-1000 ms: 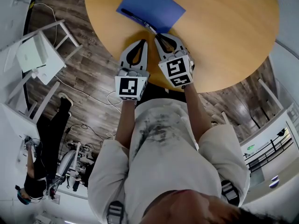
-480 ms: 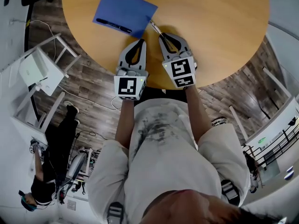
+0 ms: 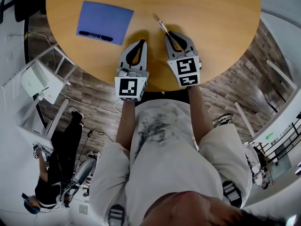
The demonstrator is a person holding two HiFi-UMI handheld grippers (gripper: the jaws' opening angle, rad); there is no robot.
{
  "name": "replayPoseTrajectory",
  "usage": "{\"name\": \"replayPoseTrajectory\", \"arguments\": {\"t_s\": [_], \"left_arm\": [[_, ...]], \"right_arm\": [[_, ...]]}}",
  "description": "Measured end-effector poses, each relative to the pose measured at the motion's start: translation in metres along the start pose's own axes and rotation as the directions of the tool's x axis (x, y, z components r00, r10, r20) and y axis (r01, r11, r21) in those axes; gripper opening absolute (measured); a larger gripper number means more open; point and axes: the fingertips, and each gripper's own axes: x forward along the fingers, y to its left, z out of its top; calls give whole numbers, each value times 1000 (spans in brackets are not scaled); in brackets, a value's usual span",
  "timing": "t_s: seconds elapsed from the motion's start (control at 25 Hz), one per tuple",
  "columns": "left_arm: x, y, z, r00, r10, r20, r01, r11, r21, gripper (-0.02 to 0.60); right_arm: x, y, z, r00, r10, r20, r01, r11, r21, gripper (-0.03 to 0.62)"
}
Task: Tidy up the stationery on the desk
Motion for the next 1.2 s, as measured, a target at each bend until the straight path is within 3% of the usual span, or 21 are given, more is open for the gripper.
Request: {"name": "replayPoseTrajectory", "arguments": {"t_s": [0.64, 1.2], "left_arm": [[54, -61, -2, 995, -92, -39, 93, 995, 25, 9], [83, -93, -8, 989, -129, -77, 133, 990, 46, 9]], "right_arm": [[-26, -92, -41, 991, -133, -30, 136, 981, 136, 97], [-32, -141, -64, 979, -198, -54, 205, 953, 222, 97]]}}
